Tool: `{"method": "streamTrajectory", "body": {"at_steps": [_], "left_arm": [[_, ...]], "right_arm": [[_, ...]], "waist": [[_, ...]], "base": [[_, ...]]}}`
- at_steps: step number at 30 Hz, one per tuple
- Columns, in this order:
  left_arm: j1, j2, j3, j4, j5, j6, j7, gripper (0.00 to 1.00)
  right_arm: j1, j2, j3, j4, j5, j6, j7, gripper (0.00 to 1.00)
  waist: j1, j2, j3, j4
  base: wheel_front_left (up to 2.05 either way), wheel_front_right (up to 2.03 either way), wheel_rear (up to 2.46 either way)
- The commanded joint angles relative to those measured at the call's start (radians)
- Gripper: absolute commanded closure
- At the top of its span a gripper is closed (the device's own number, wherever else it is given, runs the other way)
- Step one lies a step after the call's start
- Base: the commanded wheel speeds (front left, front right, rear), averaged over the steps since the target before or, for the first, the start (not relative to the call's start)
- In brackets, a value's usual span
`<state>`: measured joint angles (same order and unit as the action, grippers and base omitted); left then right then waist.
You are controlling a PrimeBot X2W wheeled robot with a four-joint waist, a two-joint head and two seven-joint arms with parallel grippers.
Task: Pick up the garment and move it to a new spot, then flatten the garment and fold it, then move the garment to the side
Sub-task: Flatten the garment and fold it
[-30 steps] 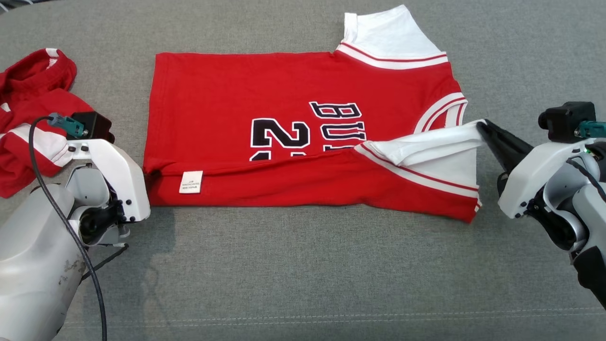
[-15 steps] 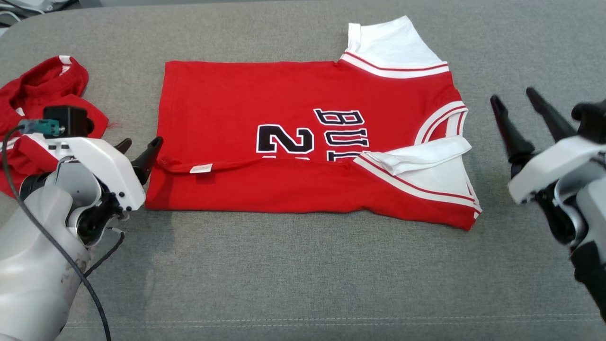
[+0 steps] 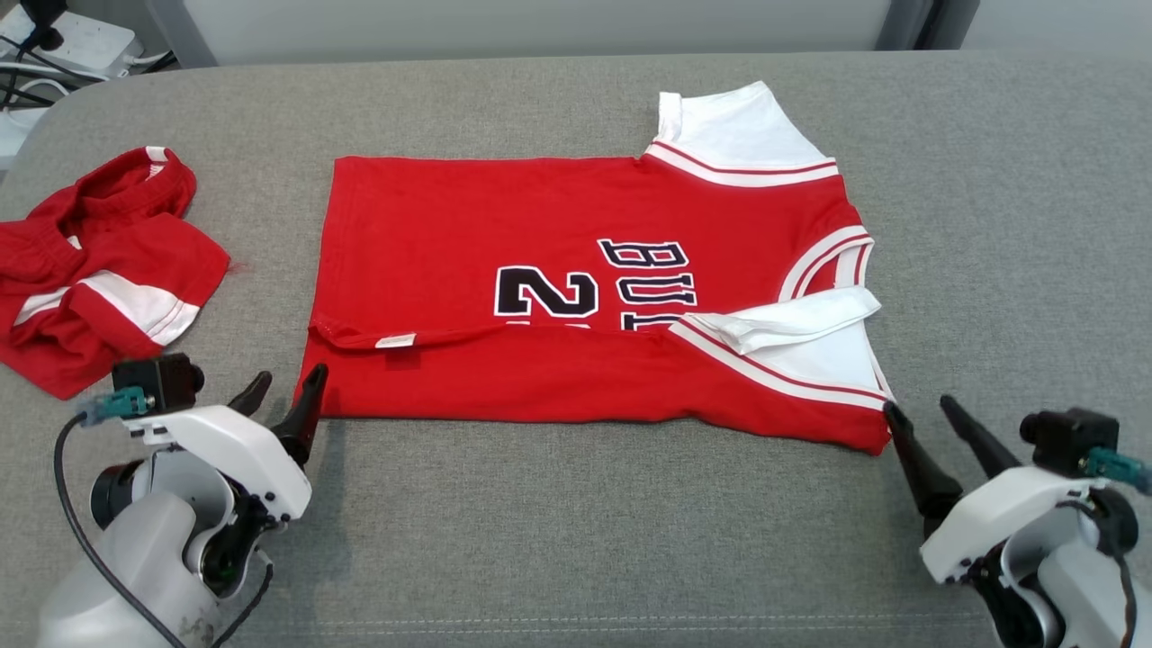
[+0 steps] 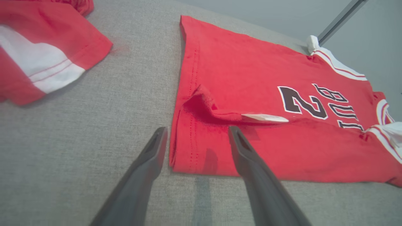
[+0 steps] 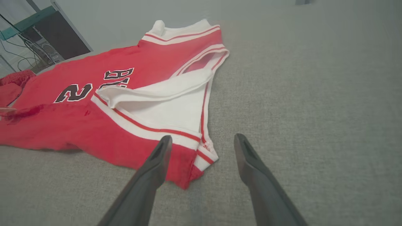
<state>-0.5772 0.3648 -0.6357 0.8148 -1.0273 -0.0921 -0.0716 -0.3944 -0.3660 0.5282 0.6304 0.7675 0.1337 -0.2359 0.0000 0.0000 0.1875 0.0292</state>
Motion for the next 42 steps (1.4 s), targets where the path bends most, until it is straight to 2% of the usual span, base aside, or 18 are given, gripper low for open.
{"method": "streamTrajectory", "body": {"at_steps": [1, 10, 21, 26, 35, 38, 39, 42], "left_arm": [[-0.008, 0.04, 0.038, -0.021, 0.0, 0.01, -0.019, 0.0], [0.045, 0.024, 0.024, -0.069, 0.029, 0.04, -0.102, 0.0], [0.064, 0.019, 0.009, -0.096, 0.039, 0.044, -0.115, 0.0], [0.065, 0.019, 0.007, -0.103, 0.04, 0.046, -0.119, 0.0], [0.06, 0.013, -0.002, -0.108, 0.046, 0.044, -0.125, 0.0], [0.061, 0.01, -0.002, -0.103, 0.043, 0.042, -0.127, 0.0], [0.061, 0.009, -0.003, -0.102, 0.043, 0.041, -0.128, 0.0], [0.058, 0.004, -0.004, -0.097, 0.042, 0.038, -0.132, 0.0]], "right_arm": [[0.021, -0.003, 0.011, -0.022, 0.01, -0.003, -0.018, 0.0], [0.065, 0.055, 0.006, 0.015, 0.046, -0.003, -0.023, 0.0], [0.068, 0.089, -0.038, 0.082, 0.07, -0.003, -0.025, 0.0], [0.066, 0.117, -0.036, 0.081, 0.133, -0.003, -0.025, 0.0], [0.054, 0.12, -0.025, 0.07, 0.253, -0.003, -0.026, 0.0], [0.044, 0.122, -0.01, 0.063, 0.277, -0.003, -0.026, 0.19], [0.039, 0.122, -0.005, 0.062, 0.284, -0.003, -0.026, 0.35], [0.024, 0.119, 0.013, 0.057, 0.293, -0.003, -0.026, 0.65]], "waist": [[0.0, 0.0, -0.004, -0.001], [0.0, 0.0, -0.014, 0.015], [0.0, 0.0, -0.012, 0.042], [0.0, 0.0, -0.008, 0.047], [0.0, 0.0, 0.002, 0.053], [0.0, 0.0, 0.008, 0.052], [0.0, 0.0, 0.01, 0.052], [0.0, 0.0, 0.015, 0.053]], "base": [[0.0, 0.0, 0.0], [0.0, 0.0, 0.0], [0.0, 0.0, 0.0], [0.0, 0.0, 0.0], [0.0, 0.0, 0.0], [0.0, 0.0, 0.0], [0.0, 0.0, 0.0], [0.0, 0.0, 0.0]]}}
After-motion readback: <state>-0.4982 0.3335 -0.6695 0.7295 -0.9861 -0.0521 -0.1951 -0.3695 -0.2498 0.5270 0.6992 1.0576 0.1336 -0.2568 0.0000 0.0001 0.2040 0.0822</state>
